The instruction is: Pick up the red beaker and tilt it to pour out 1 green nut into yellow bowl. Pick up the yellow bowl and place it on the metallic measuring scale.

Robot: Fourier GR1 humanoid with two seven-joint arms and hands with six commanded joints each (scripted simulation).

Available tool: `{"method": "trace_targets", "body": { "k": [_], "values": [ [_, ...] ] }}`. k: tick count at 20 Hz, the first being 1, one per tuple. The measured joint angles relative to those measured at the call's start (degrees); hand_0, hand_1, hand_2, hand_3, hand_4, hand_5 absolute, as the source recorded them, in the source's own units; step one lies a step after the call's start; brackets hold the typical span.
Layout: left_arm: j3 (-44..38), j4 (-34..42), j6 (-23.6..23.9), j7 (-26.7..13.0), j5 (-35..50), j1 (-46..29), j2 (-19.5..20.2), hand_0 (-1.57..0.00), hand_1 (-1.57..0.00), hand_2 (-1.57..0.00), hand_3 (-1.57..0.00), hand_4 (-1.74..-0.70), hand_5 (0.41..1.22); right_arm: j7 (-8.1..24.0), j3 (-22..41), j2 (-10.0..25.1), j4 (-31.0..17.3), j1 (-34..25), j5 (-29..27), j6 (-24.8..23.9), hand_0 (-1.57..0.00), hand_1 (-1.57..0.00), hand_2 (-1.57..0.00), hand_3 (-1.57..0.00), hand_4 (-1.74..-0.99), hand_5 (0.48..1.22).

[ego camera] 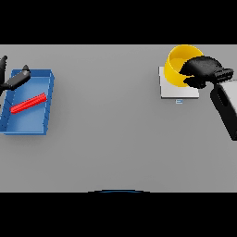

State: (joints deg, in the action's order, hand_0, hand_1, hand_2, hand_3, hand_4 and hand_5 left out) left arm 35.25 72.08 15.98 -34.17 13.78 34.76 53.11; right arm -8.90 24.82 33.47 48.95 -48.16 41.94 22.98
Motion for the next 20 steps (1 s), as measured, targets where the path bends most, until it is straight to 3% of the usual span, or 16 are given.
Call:
{"method": "trace_targets", "body": {
  "k": [6,10,12,13,14,15,17,20],
  "values": [
    [-0.31,0.16,-0.23,0.28,0.11,-0.25,0.88,0.00,0.00,0.00,0.00,-0.80,0.729,-0.49,0.20,-3.44,-9.35,-2.06,1.37,-4.57,-1.57,-1.50,-1.56,-1.50,-1.727,1.221],
    [-0.07,0.44,0.14,-0.04,-0.21,0.39,0.37,0.00,0.00,0.00,0.00,-0.81,0.734,-1.78,0.19,-5.07,-13.91,-3.00,1.91,-7.02,-1.55,-1.42,-1.57,-1.48,-1.721,1.221],
    [-0.24,-0.19,-0.26,0.23,-0.08,0.40,0.44,0.00,0.00,0.00,0.00,-0.81,0.740,-3.31,-0.03,-4.63,-15.11,-3.58,1.65,-6.55,-1.54,-1.41,-1.57,-1.17,-1.728,1.221],
    [0.04,-0.71,-0.36,0.37,-0.15,0.69,-0.36,0.00,0.00,0.00,0.00,-0.81,0.745,-2.29,-0.10,-5.20,-15.89,-4.09,1.58,-5.90,-1.54,-1.44,-1.50,-1.02,-1.659,1.221],
    [0.06,-0.51,-0.14,0.06,-0.29,0.82,-0.28,0.00,0.00,0.00,0.00,-0.81,0.745,-2.08,-0.45,-5.78,-17.01,-4.66,1.28,-5.55,-1.52,-1.35,-1.35,-0.91,-1.596,1.134],
    [0.10,-0.07,-0.37,0.18,-0.21,0.44,0.15,0.00,0.00,0.00,0.00,-0.81,0.744,-1.71,-0.96,-5.41,-17.04,-4.81,0.65,-4.89,-1.22,-1.08,-1.13,-0.82,-1.548,1.053],
    [0.42,-0.21,0.19,0.09,-0.35,0.56,-0.92,0.00,0.00,0.00,0.00,-0.81,0.745,-3.15,-1.34,-5.24,-18.67,-5.30,0.43,-4.59,-0.78,-0.69,-0.81,-0.71,-1.470,0.928],
    [0.50,-2.18,-0.27,0.10,-0.90,1.65,-1.48,0.00,0.00,0.00,0.00,-0.81,0.738,-3.80,-0.79,-5.37,-19.32,-5.31,0.69,-3.40,-0.40,-0.35,-0.52,-0.60,-1.410,0.821]
  ]
}}
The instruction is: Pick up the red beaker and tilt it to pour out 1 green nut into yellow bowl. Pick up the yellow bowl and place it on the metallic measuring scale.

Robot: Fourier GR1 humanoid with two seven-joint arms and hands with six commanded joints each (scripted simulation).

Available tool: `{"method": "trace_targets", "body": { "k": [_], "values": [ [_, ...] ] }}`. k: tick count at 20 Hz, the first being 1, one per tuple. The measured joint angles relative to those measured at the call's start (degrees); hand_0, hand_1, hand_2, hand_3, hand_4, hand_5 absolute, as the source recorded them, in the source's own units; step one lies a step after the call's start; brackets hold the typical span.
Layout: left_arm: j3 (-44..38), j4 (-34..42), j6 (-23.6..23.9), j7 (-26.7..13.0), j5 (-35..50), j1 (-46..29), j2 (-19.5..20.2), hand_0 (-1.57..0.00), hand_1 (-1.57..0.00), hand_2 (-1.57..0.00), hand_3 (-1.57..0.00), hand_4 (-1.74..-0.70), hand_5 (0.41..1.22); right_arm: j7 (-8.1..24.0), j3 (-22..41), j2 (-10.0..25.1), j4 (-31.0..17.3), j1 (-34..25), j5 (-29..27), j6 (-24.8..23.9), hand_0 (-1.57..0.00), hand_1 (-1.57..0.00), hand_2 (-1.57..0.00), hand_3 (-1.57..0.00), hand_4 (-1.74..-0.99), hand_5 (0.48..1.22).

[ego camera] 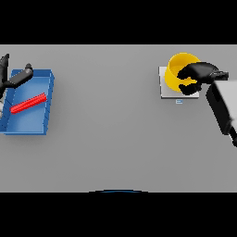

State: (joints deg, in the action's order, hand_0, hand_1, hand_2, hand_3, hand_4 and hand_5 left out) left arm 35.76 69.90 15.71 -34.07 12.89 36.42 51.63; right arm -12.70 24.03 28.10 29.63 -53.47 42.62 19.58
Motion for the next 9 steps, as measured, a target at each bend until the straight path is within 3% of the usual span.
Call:
{"method": "trace_targets", "body": {
  "k": [4,9],
  "values": [
    [-0.35,-1.56,-0.55,0.91,0.31,0.60,-0.67,0.00,0.00,0.00,0.00,-0.81,0.736,-0.87,0.53,-0.14,-0.62,-0.85,0.56,0.27,-0.16,-0.14,-0.29,-0.47,-1.356,0.755],
    [-0.46,-1.28,-0.27,1.08,0.69,0.03,-0.82,0.00,0.00,0.00,0.00,-0.82,0.734,-2.11,1.37,-0.75,-3.33,-2.01,1.77,0.02,-0.05,-0.05,-0.12,-0.35,-1.308,0.733]
  ]
}}
